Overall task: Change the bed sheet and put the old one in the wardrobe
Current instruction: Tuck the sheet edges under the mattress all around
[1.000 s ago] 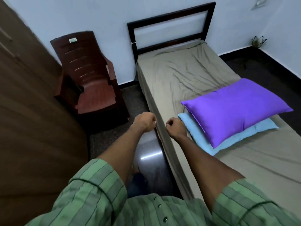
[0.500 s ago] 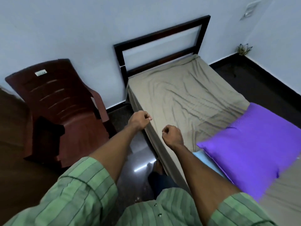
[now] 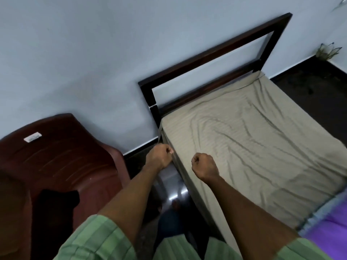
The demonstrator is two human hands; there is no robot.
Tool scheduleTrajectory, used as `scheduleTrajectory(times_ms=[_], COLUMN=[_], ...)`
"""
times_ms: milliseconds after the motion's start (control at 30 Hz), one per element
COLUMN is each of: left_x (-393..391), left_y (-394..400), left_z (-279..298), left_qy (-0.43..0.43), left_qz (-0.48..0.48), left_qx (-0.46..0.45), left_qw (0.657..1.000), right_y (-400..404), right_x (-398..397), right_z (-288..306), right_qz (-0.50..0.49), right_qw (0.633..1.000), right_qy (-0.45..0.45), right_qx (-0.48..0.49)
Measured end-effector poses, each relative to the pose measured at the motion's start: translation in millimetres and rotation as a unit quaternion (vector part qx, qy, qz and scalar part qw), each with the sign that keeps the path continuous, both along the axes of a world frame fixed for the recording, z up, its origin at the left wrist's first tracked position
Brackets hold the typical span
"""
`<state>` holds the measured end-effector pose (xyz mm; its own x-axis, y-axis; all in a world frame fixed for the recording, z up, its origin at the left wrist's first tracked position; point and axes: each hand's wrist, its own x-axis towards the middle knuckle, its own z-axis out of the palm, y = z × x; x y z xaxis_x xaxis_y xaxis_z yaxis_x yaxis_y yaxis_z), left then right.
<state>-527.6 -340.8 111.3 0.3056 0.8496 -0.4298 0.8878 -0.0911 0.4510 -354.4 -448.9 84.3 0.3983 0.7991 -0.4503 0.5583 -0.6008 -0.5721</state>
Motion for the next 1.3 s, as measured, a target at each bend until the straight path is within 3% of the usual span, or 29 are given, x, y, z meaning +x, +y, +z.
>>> scheduleTrajectory(times_ms=[67, 200, 367, 500, 600, 733, 833, 933, 1067, 1133, 1200, 1300], left_x=[5, 18, 16, 5, -6, -2, 0, -1, -18, -22, -15, -4], left_y=[47, 135, 214, 262, 283, 297, 285, 273, 272, 273, 281, 300], left_z=[-12, -54, -163, -245, -299, -338, -351, -358, -374, -376, -375, -379], left_qy=[0.037, 0.019, 0.005, 0.003, 0.019, 0.040, 0.000, -0.025, -0.028, 0.038, 0.102, 0.127], left_qz=[-0.028, -0.013, -0.089, -0.186, -0.263, -0.232, -0.124, -0.074, -0.167, -0.172, -0.159, -0.122], left_qx=[-0.006, -0.029, -0.114, -0.057, 0.048, 0.132, 0.161, 0.203, 0.203, 0.217, 0.225, 0.220], left_qw=[0.999, 0.999, 0.989, 0.981, 0.964, 0.963, 0.979, 0.976, 0.964, 0.960, 0.956, 0.960], right_y=[49, 138, 224, 279, 301, 356, 402, 442, 419, 369, 329, 329], right_x=[-1, -14, -26, -23, -21, -18, -27, -32, -49, -61, -63, -55], right_z=[-14, -45, -128, -217, -276, -318, -327, -326, -336, -341, -346, -343], right_qz=[0.003, 0.011, 0.042, 0.079, 0.166, 0.230, 0.237, 0.237, 0.091, 0.028, 0.035, 0.119], right_qw=[1.000, 1.000, 0.997, 0.994, 0.986, 0.964, 0.947, 0.943, 0.980, 0.981, 0.979, 0.976], right_qy=[0.004, 0.019, 0.062, 0.074, 0.006, -0.131, -0.218, -0.232, -0.129, -0.089, -0.097, -0.142], right_qx=[-0.011, 0.005, -0.027, -0.007, 0.030, 0.025, 0.012, 0.010, 0.119, 0.168, 0.175, 0.116])
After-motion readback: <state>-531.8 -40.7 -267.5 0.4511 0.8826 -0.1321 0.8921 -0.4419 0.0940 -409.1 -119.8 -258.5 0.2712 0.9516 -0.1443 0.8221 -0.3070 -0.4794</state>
